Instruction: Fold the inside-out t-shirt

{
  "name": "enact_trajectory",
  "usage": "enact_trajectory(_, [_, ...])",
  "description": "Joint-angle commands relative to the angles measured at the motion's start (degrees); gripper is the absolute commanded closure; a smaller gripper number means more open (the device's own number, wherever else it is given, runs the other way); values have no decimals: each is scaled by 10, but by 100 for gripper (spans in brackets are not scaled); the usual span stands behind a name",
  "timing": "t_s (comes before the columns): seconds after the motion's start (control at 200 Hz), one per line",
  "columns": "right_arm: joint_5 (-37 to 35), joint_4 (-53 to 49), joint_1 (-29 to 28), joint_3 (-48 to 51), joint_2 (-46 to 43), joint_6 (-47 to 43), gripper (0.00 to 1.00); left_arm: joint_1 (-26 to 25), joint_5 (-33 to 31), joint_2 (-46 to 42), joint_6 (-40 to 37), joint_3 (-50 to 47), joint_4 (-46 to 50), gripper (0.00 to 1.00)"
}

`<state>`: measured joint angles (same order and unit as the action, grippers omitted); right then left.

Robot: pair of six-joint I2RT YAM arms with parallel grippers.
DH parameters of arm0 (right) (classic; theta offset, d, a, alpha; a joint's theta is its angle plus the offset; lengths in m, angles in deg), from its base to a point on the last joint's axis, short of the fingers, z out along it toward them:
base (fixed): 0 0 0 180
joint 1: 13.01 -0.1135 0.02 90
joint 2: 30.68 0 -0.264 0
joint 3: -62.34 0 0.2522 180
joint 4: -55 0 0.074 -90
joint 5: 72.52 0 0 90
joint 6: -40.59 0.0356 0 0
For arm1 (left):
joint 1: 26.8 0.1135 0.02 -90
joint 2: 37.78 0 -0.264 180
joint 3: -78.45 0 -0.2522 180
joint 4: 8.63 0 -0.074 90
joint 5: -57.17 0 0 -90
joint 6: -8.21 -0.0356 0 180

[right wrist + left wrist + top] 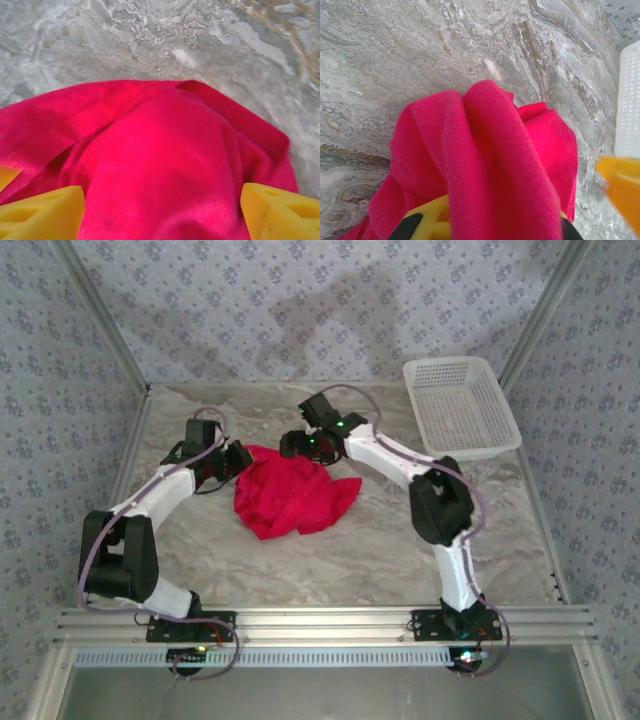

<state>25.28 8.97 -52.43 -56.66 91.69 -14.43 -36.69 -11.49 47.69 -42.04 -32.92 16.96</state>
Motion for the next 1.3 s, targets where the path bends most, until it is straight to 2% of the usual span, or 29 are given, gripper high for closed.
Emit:
enact_trajectory(0.0, [-13,-87,-5,-94,62,-29,17,-2,-5,-23,-7,-1,7,100])
enact_trajectory(0.05, [-9,-104,-5,-127,85,-37,18,-2,-6,-24,-8,3,10,100])
enact_trajectory(0.095, [-1,-113,-2,-151,101,-40,25,-2,-7,-25,-9,6,14,100])
enact_trajectory(0.135, [10,-117,1,-167,111,-42,39,-2,-7,-25,-11,8,17,100])
enact_trajectory(0.235, [21,-137,6,-195,110,-52,88,1,-9,-23,-14,14,23,100])
enact_trajectory(0.27, [18,-148,7,-202,102,-59,100,3,-9,-22,-14,17,23,100])
enact_trajectory(0.4, [-5,-180,16,-232,46,-92,100,18,-4,-8,-15,48,30,100])
enact_trajectory(0.515, [-31,-210,26,-281,-20,-137,100,57,-2,16,-16,100,49,100])
enact_trajectory(0.6, [-14,-215,42,-296,-76,-150,100,100,6,34,-3,128,58,100])
enact_trajectory(0.665, [3,-207,58,-271,-134,-156,100,126,10,43,9,135,55,100])
enact_trajectory(0.75, [4,-147,71,-149,-240,-164,100,144,9,51,24,124,41,100])
enact_trajectory(0.849, [12,-30,95,72,-370,-147,100,140,9,56,43,79,1,100])
enact_trajectory(0.934, [35,11,123,231,-451,-144,100,125,0,58,58,24,-41,100])
enact_trajectory(1.054, [61,86,164,469,-548,-93,100,93,-23,60,65,-46,-86,100])
enact_trajectory(1.144, [63,112,185,571,-570,-70,100,63,-35,63,67,-85,-119,100])
enact_trajectory(1.249, [65,119,188,615,-564,-71,100,27,-43,53,45,-102,-140,100])
enact_trajectory(1.294, [64,113,189,622,-561,-77,100,10,-49,38,18,-101,-135,89])
